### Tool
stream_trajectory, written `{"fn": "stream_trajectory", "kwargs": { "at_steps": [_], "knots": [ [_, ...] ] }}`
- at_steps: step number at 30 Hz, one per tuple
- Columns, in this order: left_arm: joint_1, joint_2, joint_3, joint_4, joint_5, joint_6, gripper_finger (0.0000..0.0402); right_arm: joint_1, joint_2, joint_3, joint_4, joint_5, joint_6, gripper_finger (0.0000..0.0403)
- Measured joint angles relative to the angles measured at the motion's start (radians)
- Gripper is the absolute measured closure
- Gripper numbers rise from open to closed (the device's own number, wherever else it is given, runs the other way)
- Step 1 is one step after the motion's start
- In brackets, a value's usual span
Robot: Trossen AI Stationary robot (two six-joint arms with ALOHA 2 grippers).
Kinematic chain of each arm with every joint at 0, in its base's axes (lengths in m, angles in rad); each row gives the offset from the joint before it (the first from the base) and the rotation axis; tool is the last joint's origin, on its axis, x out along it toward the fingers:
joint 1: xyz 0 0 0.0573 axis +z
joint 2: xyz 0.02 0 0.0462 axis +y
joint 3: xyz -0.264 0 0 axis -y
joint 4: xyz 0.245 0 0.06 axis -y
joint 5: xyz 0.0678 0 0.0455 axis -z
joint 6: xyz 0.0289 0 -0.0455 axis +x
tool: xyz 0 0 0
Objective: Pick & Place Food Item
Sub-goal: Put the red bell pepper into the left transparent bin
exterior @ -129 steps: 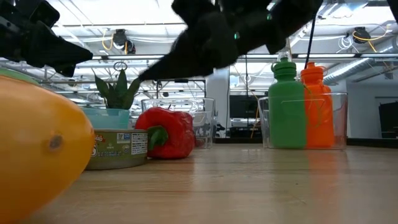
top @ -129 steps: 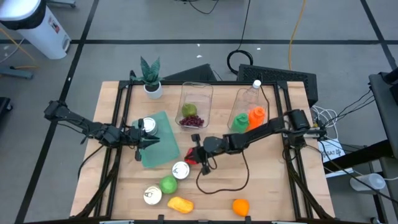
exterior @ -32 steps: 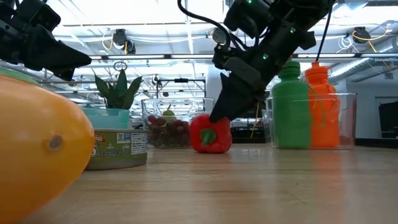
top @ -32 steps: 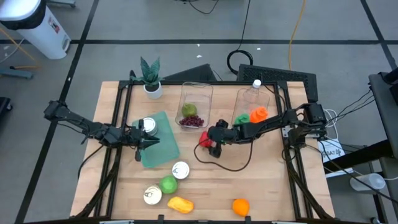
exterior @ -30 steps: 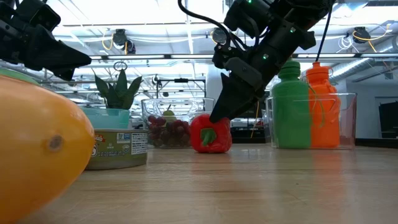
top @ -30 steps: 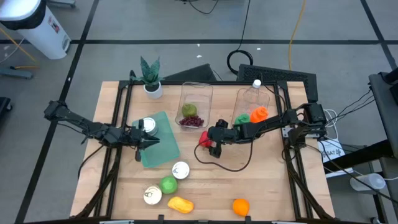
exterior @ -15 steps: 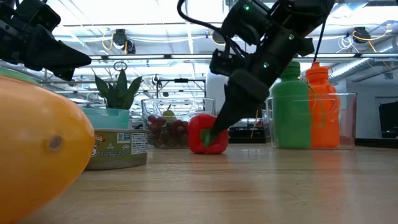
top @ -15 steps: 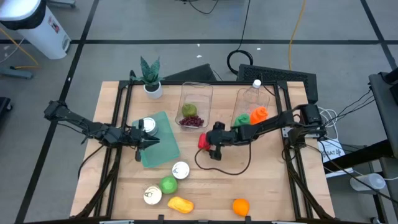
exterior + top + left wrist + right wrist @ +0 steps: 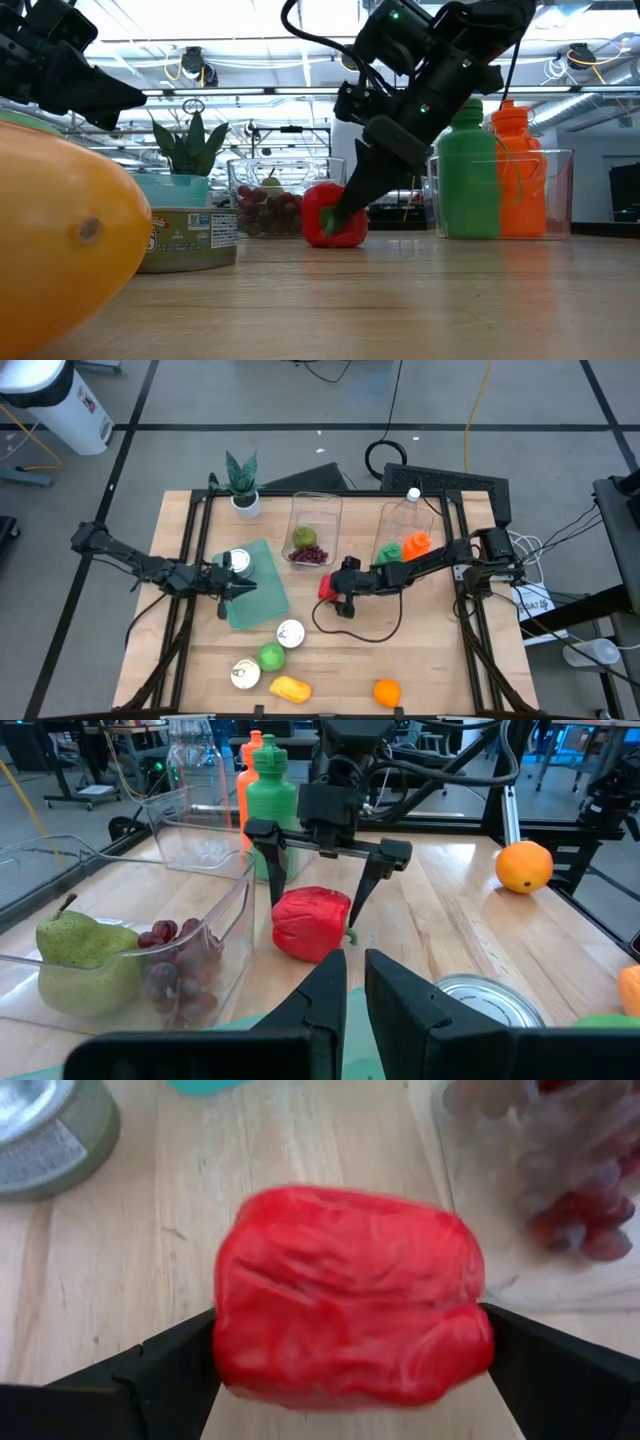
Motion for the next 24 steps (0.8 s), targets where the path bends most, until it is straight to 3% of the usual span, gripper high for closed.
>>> {"fn": "stream_trajectory", "kwargs": {
  "at_steps": [11,18,24],
  "knots": [
    [0.000,0.000,0.000,0.000,0.000,0.000,0.0352,0.000,0.000,0.000,0.002,-0.005,0.008,0.0011],
    [0.000,0.000,0.000,-0.006,0.000,0.000,0.0352,0.000,-0.003,0.000,0.022,-0.058,0.033,0.0075],
    [0.000,0.000,0.000,-0.007,0.000,0.000,0.0352,0.000,-0.009,0.000,0.077,-0.082,0.002,0.0079]
  ]
}}
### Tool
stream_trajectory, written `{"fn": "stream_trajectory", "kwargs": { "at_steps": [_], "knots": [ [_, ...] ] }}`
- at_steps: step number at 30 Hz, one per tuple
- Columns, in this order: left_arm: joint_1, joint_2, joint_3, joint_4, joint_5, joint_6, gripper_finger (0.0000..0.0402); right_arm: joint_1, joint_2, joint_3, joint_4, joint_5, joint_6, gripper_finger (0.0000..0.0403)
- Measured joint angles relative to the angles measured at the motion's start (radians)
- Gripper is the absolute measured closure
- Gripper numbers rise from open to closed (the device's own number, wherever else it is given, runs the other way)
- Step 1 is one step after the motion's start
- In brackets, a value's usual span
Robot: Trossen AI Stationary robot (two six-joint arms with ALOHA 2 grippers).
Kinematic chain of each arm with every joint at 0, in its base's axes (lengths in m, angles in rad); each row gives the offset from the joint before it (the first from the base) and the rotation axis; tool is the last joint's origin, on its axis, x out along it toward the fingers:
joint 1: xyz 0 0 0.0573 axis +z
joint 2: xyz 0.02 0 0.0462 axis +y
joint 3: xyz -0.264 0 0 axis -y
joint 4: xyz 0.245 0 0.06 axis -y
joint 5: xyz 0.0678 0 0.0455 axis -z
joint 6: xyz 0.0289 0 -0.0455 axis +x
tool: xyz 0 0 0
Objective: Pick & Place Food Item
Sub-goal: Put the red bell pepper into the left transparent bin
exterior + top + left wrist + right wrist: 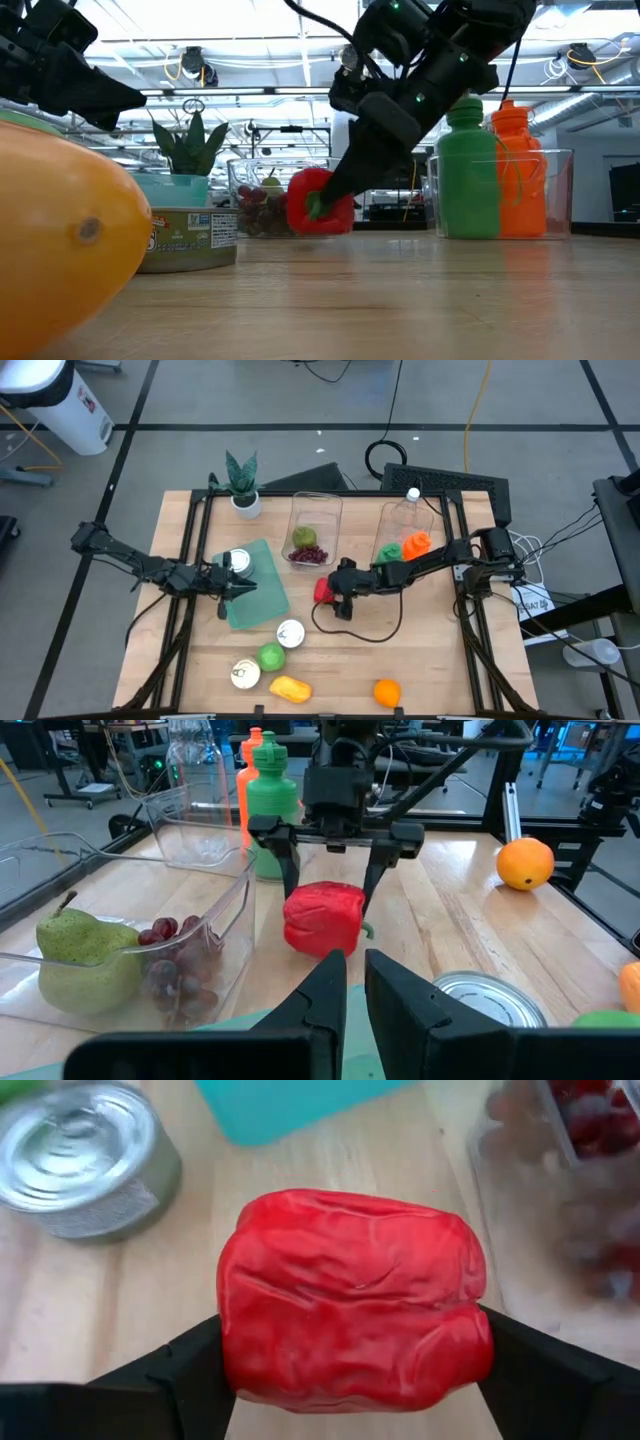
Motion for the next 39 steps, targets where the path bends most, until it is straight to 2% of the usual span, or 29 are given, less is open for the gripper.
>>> {"fn": "stream_trajectory", "kwargs": {
  "at_steps": [6,13,22,25,30,35,39],
  "knots": [
    [0.000,0.000,0.000,-0.001,0.000,0.000,0.0352,0.018,-0.049,0.000,0.015,-0.004,-0.006,0.0080],
    [0.000,0.000,0.000,-0.002,0.000,-0.001,0.0352,0.085,-0.165,0.000,0.000,-0.010,-0.042,0.0080],
    [0.000,0.000,0.000,-0.002,0.000,-0.002,0.0352,0.169,-0.352,0.000,-0.005,-0.248,-0.160,0.0079],
    [0.000,0.000,0.000,-0.002,0.000,-0.003,0.0352,0.172,-0.424,0.000,-0.066,-0.295,-0.200,0.0080],
    [0.000,0.000,0.000,-0.007,0.000,-0.005,0.0352,0.160,-0.546,0.000,-0.149,-0.233,-0.208,0.0079],
    [0.000,0.000,0.000,-0.009,0.000,-0.005,0.0352,0.134,-0.689,0.000,-0.133,-0.225,-0.191,0.0079],
    [0.000,0.000,0.000,-0.009,0.000,-0.005,0.0352,0.130,-0.798,-0.012,-0.123,-0.144,-0.182,0.0079]
  ]
}}
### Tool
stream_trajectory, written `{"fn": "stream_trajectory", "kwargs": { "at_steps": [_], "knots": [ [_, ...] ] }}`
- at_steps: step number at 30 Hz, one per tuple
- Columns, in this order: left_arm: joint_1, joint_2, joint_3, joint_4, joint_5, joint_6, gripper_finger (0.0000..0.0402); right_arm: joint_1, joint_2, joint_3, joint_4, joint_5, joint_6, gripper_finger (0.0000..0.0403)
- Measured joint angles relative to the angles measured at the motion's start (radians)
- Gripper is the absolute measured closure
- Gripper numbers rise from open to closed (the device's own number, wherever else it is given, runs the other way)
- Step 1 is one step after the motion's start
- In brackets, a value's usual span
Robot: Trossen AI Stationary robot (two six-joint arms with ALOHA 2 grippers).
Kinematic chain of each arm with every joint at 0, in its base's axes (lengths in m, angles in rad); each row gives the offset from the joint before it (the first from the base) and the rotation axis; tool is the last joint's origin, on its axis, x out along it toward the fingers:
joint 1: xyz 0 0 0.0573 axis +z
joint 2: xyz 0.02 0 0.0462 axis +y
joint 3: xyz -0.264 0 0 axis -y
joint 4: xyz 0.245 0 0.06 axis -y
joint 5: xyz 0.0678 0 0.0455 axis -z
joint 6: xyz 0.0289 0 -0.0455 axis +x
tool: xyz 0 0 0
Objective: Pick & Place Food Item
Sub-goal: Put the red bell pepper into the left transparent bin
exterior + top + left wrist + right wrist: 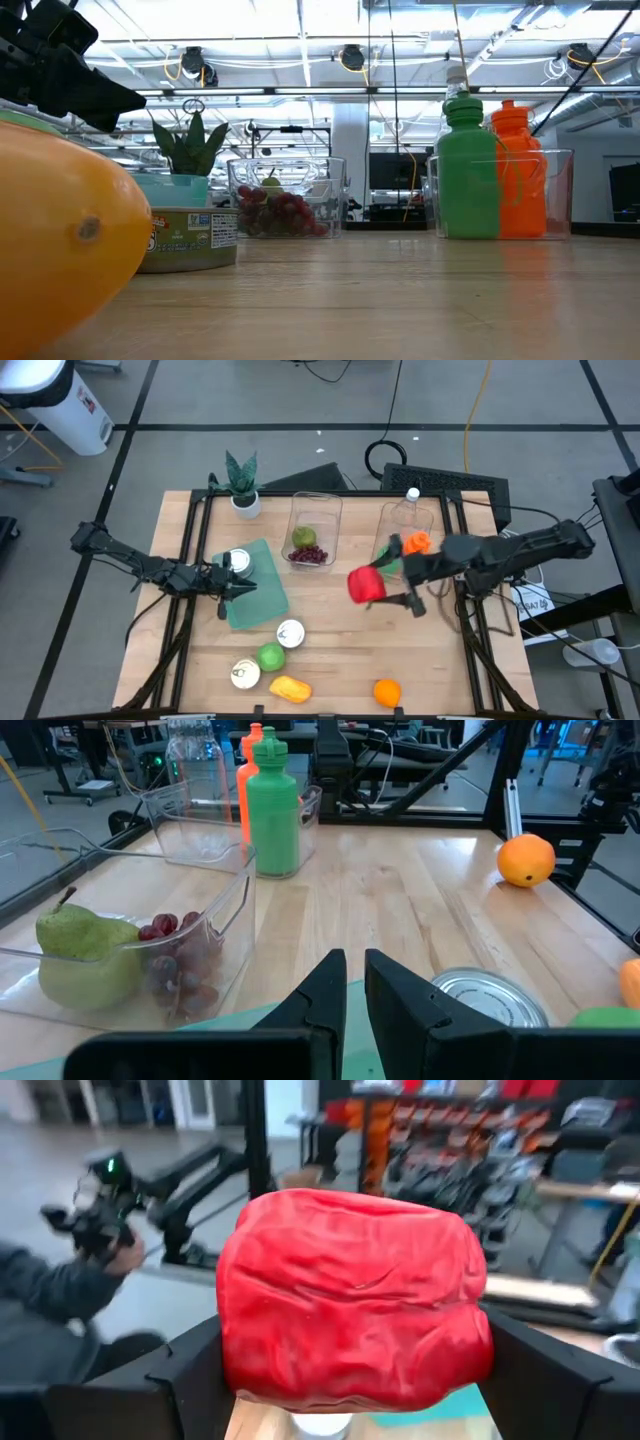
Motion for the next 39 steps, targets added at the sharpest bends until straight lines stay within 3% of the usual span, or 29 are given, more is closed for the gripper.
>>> {"fn": "stream_trajectory", "kwargs": {
  "at_steps": [5,15,22,30,35,39],
  "knots": [
    [0.000,0.000,0.000,0.000,0.000,0.001,0.0352,0.000,-0.134,-0.108,0.064,0.015,0.000,0.0079],
    [0.000,0.000,0.000,0.001,0.000,0.003,0.0352,0.000,-0.399,-0.462,0.329,0.013,0.027,0.0079],
    [0.000,0.000,0.000,0.001,0.000,0.004,0.0352,0.000,-0.469,-0.605,0.477,0.013,0.040,0.0078],
    [0.000,0.000,0.000,0.002,-0.002,0.006,0.0352,-0.001,-0.351,-0.544,0.554,0.013,0.026,0.0079],
    [0.000,0.000,0.000,0.003,-0.002,0.005,0.0352,-0.032,-0.160,-0.373,0.497,0.013,0.020,0.0079],
    [0.000,0.000,0.000,0.003,-0.002,0.005,0.0352,-0.098,0.006,-0.167,0.308,0.012,0.042,0.0080]
  ]
}}
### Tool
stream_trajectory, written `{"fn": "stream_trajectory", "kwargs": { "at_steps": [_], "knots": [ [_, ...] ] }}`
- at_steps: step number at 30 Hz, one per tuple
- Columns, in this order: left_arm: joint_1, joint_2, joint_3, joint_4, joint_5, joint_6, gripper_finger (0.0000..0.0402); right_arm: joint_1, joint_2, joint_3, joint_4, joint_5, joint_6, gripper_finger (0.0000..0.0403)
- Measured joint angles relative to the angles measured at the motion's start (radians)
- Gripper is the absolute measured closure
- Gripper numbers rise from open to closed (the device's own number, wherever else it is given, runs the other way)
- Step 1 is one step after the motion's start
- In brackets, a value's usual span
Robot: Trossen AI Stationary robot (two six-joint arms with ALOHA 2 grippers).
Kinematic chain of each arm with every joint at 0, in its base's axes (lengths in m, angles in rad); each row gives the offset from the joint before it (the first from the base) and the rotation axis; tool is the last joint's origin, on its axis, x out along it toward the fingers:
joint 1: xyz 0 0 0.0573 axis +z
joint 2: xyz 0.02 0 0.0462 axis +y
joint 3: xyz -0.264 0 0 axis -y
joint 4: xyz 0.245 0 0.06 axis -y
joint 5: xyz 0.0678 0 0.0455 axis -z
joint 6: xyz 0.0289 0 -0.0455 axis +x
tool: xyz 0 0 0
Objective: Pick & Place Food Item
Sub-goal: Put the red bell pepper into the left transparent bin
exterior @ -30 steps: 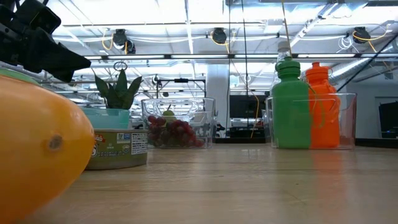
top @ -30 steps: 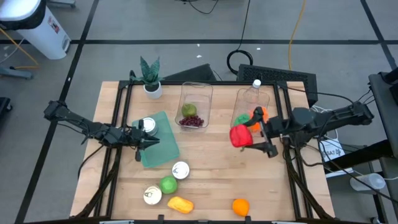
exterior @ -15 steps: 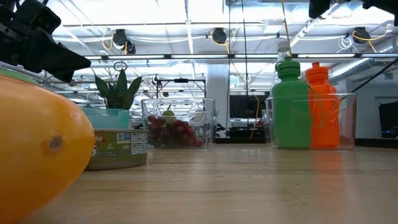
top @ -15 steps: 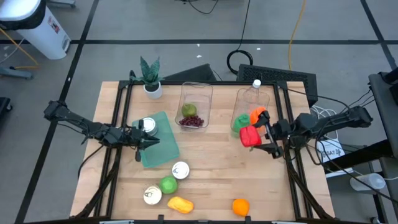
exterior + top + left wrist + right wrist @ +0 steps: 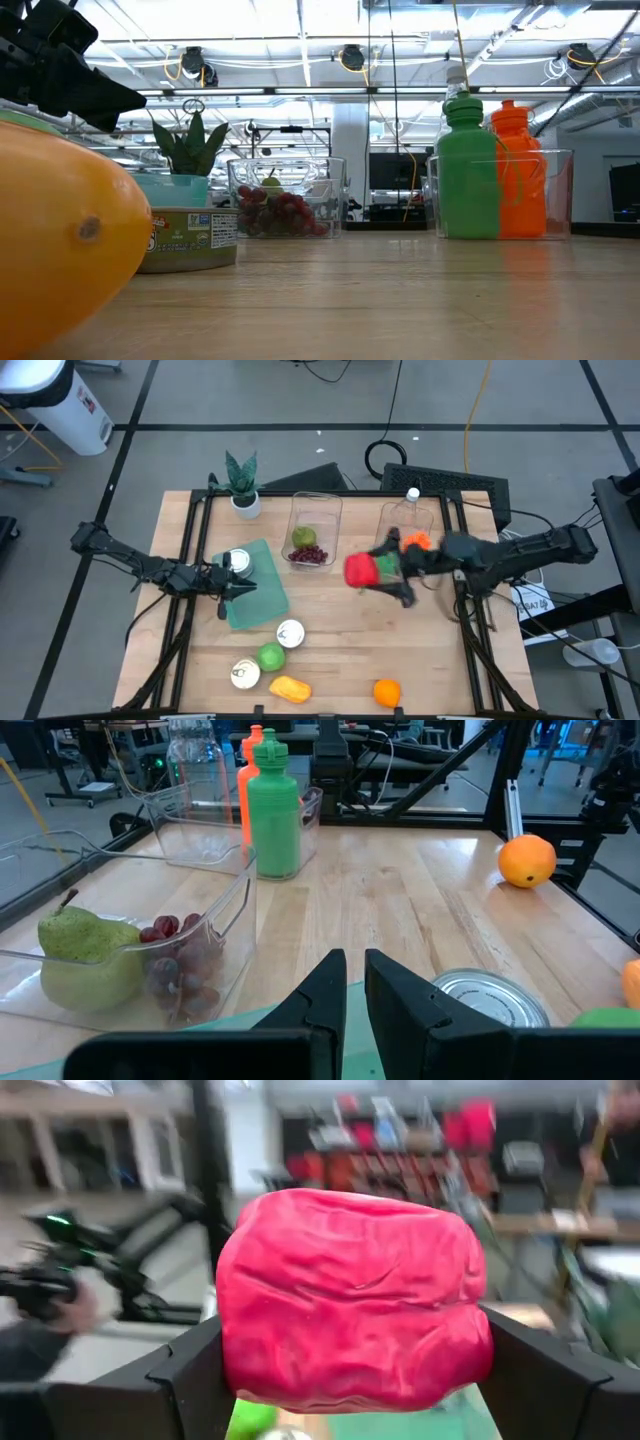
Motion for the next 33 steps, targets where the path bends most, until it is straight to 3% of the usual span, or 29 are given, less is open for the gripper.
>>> {"fn": "stream_trajectory", "kwargs": {
  "at_steps": [6,11,20,33],
  "knots": [
    [0.000,0.000,0.000,0.003,0.000,0.000,0.0352,-0.153,0.263,0.299,-0.306,0.060,0.046,0.0081],
    [0.000,0.000,0.000,0.003,0.000,0.000,0.0352,-0.285,0.464,0.449,-0.444,0.079,0.085,0.0081],
    [0.000,0.000,0.000,0.003,-0.001,0.018,0.0352,-0.378,0.699,0.480,-0.463,0.077,0.059,0.0082],
    [0.000,0.000,0.000,0.005,-0.001,0.018,0.0352,-0.399,0.811,0.479,-0.464,0.083,0.018,0.0081]
  ]
}}
